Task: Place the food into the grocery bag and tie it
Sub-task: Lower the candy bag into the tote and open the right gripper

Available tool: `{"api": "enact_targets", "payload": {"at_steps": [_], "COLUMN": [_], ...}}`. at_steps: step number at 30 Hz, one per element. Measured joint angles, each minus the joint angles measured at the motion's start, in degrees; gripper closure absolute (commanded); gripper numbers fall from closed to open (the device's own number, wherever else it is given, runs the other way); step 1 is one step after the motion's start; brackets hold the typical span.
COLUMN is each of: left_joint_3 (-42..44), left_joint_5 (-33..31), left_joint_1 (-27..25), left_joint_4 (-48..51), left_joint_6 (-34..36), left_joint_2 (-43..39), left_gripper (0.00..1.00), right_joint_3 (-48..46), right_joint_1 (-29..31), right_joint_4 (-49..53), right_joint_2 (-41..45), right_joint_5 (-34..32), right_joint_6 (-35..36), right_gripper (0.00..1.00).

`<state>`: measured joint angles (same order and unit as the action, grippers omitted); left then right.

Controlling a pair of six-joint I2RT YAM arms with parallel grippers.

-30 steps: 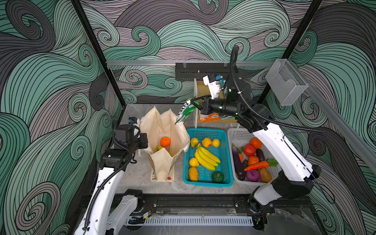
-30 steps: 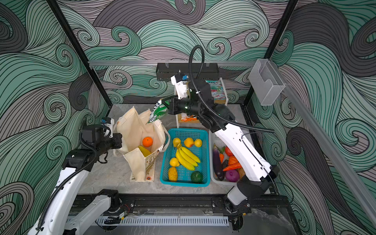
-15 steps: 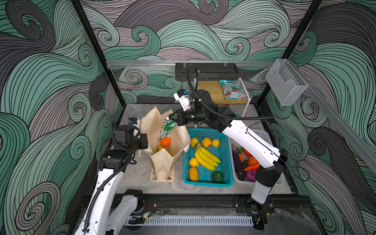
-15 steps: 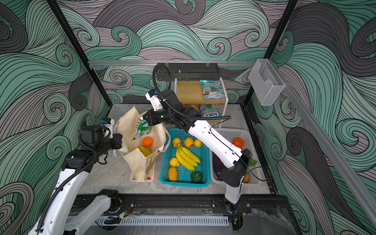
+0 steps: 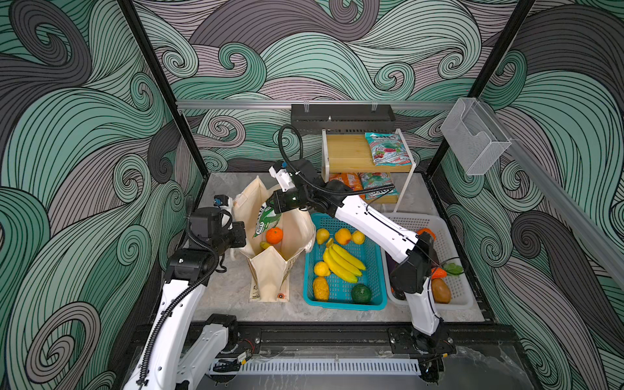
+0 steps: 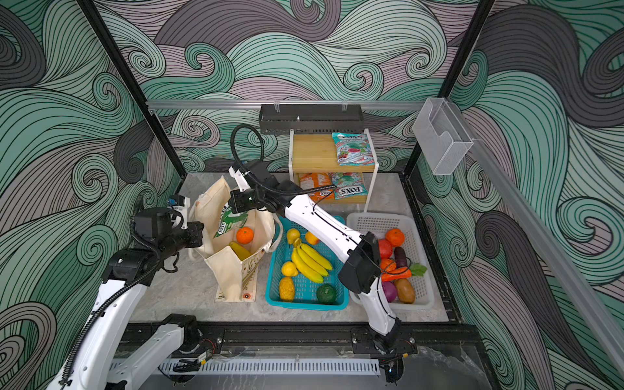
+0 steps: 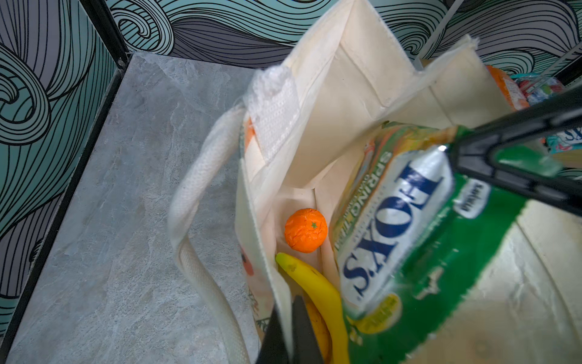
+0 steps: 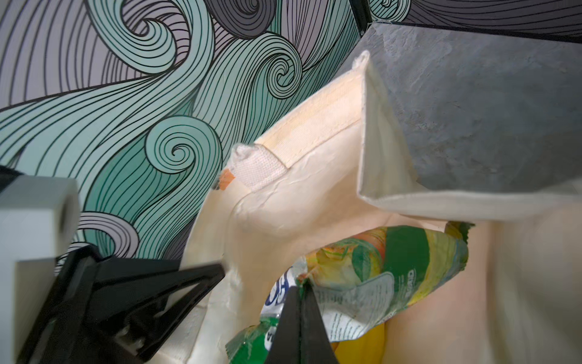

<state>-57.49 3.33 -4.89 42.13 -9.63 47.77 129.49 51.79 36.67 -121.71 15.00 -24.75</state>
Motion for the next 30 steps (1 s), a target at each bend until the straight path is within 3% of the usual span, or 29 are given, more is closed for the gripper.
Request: {"api": "enact_targets", "payload": {"at_steps": [11,24,30], "left_joint_3": [0.0,0.0,0.0], "left_joint_5": [0.2,0.2,0.1], "left_joint_1": [0.0,0.0,0.0], "left_joint_4": [0.0,0.0,0.0], "left_joint_6": [0.0,0.0,0.0], "left_joint_2": [0.0,0.0,0.0], "left_gripper": [1.0,1.0,1.0], "right_joint_3": [2.4,-8.8,-10.7], "right_joint_1": [2.4,3.4,4.4], "right_joint_4": [-0.9,-3.7,-2.4], "right_joint_2": [-6.6,-3.9,-3.0], "right_joint_5": [-7.5,-19.7,-26.0], "right_joint_6": [2.9,11.6,15.6], "right_gripper": [1.0,1.0,0.65]}}
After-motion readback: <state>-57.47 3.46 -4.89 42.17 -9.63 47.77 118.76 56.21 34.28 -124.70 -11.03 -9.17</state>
